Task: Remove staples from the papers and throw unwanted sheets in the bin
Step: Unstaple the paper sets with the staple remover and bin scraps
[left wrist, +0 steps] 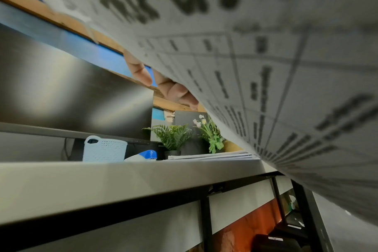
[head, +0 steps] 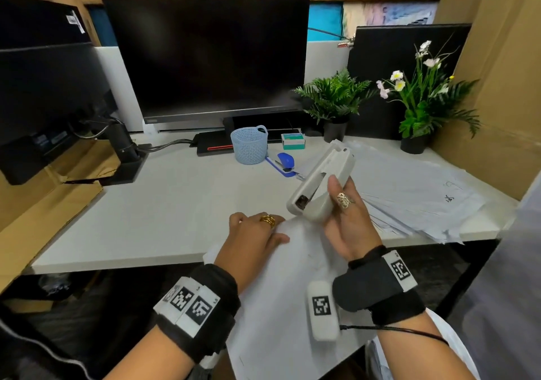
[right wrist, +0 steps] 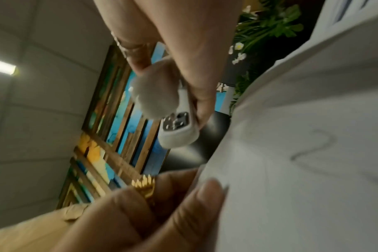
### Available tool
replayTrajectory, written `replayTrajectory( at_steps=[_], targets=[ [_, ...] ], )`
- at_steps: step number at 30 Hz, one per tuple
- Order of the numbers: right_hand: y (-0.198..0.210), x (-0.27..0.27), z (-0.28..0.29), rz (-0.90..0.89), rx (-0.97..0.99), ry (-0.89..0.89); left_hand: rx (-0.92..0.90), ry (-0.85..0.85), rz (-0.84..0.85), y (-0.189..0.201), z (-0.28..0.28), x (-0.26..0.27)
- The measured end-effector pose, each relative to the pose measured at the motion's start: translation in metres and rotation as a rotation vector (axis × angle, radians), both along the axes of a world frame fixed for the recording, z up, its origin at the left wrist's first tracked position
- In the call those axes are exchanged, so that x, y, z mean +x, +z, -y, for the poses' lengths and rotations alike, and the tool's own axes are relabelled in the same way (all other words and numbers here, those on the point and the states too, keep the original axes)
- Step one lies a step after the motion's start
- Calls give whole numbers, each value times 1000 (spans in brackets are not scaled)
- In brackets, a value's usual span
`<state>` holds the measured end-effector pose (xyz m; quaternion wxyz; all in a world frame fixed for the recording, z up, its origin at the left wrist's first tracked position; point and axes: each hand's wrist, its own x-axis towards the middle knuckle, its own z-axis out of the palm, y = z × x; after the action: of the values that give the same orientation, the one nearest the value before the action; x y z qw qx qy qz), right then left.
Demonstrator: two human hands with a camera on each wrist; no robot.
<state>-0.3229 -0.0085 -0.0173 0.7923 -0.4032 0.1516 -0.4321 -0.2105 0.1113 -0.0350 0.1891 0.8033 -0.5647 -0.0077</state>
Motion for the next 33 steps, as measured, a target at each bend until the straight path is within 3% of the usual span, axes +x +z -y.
replayTrajectory(
  at_steps=[3, 9, 16, 23, 33],
  targets=[
    [0, 0, -4, -119, -54, -173, 19, -15, 91, 7, 1, -10],
    [-7, -4, -5, -257, -453, -416, 53, -32, 101, 15, 4, -26],
    [-3, -10, -7, -341, -844, -465, 69, -51, 181, 20, 8, -35],
    [-13, -8, 4, -434, -821, -306, 58, -45, 248, 23, 7, -41],
    [-23, -1, 3, -419, -628, -382, 87, -46, 242, 23, 7, -39]
  ],
)
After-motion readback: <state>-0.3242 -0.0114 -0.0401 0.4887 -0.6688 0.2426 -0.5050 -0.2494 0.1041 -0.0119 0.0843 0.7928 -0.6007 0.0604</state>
